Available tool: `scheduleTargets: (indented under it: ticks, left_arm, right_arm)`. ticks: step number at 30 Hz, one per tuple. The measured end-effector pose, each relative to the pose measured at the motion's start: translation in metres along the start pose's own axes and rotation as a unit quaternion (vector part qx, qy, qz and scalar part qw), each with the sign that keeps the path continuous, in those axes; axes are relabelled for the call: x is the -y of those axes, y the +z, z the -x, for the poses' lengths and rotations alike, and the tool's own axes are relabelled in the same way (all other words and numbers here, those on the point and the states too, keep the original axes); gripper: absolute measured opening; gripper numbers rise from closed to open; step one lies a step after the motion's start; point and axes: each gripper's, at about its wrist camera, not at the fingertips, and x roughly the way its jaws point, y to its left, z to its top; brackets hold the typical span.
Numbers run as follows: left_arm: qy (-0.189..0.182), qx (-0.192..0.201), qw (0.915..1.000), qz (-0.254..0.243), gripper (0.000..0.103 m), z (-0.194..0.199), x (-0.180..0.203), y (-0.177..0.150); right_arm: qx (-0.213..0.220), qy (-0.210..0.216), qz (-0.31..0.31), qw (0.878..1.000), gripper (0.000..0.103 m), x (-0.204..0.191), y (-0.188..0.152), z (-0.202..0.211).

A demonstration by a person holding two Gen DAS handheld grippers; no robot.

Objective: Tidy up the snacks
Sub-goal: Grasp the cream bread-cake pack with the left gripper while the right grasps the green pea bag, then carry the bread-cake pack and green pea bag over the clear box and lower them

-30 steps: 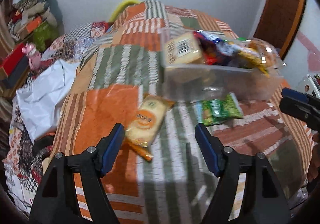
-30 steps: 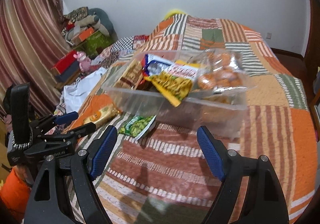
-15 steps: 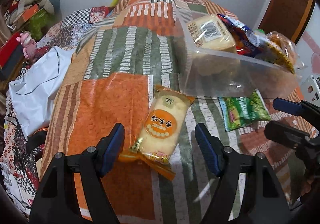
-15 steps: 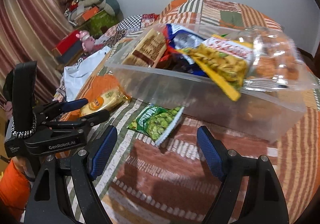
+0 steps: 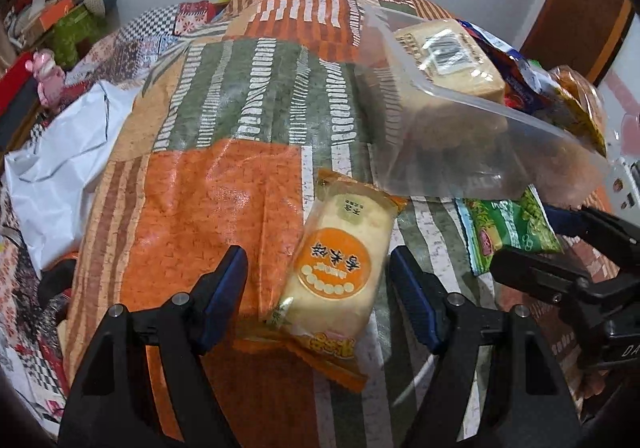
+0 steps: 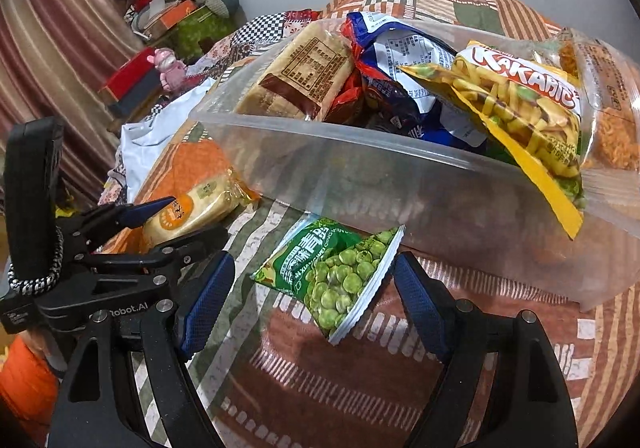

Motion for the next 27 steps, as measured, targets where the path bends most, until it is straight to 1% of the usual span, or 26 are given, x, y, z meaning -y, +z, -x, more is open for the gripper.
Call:
scheduleTargets:
  ticks: [1, 2, 3, 4, 5, 6, 7, 8, 9, 10, 13, 14, 17, 19, 22, 27]
  left_arm:
    - [-0.002, 0.000, 1.0000, 0.004, 0.073, -0.001, -0.002, 0.000]
    - [-0.003, 0.001, 1.0000, 0.006, 0.072, -0.001, -0.003, 0.000]
    - [0.000, 0.002, 1.0000, 0.006, 0.069, 0.000, -0.003, -0.001]
    - [0.004, 0.004, 1.0000, 0.004, 0.063, 0.001, -0.003, -0.001]
    - [0.008, 0.006, 1.0000, 0.001, 0.061, 0.002, -0.002, -0.002]
    - [0.011, 0.009, 0.9999, -0.001, 0.055, 0.004, -0.002, -0.003]
    - [0.015, 0.011, 0.9998, -0.001, 0.049, 0.005, -0.002, -0.004]
    - [0.020, 0.012, 0.9997, 0.000, 0.046, 0.007, -0.003, -0.005]
    - [0.023, 0.013, 0.9997, 0.001, 0.040, 0.008, -0.004, -0.006]
    - [0.025, 0.013, 0.9996, 0.004, 0.037, 0.009, -0.005, -0.006]
    - [0.021, 0.012, 0.9997, 0.011, 0.035, 0.012, -0.007, -0.008]
    - [0.023, 0.012, 0.9996, 0.009, 0.034, 0.014, -0.007, -0.009]
    - [0.031, 0.015, 0.9994, 0.002, 0.034, 0.018, -0.004, -0.012]
    - [0.031, 0.017, 0.9994, 0.002, 0.034, 0.023, -0.002, -0.015]
    - [0.023, 0.021, 0.9995, 0.008, 0.034, 0.033, -0.001, -0.016]
    - [0.010, 0.037, 0.9993, 0.005, 0.034, 0.052, 0.004, -0.014]
  right_arm:
    - [0.001, -0.002, -0.001, 1.000, 0.076, 0.001, 0.000, 0.001]
    - [0.001, -0.005, -0.002, 1.000, 0.071, 0.001, 0.001, 0.000]
    - [0.001, -0.006, -0.002, 1.000, 0.069, 0.002, 0.000, 0.001]
    - [0.001, -0.007, -0.002, 1.000, 0.066, 0.002, 0.000, 0.001]
    - [0.001, -0.008, -0.003, 1.000, 0.063, 0.003, 0.000, 0.002]
    - [0.002, -0.010, -0.002, 1.000, 0.062, 0.003, -0.001, 0.002]
    - [0.001, -0.013, 0.000, 1.000, 0.058, 0.003, -0.001, 0.003]
    - [0.002, -0.014, 0.001, 1.000, 0.057, 0.003, -0.001, 0.003]
    - [0.003, -0.014, 0.002, 1.000, 0.056, 0.004, -0.001, 0.004]
    - [0.004, -0.015, 0.005, 1.000, 0.053, 0.004, -0.002, 0.005]
    - [0.005, -0.016, 0.009, 1.000, 0.050, 0.003, -0.003, 0.007]
    - [0.006, -0.017, 0.009, 1.000, 0.044, 0.003, -0.003, 0.008]
    - [0.009, -0.013, 0.014, 1.000, 0.043, 0.001, -0.006, 0.012]
    - [0.014, -0.017, 0.025, 0.999, 0.039, -0.003, -0.010, 0.016]
    - [0.023, -0.027, 0.042, 0.998, 0.039, -0.009, -0.013, 0.022]
    - [0.037, -0.024, 0.060, 0.997, 0.038, -0.015, -0.012, 0.035]
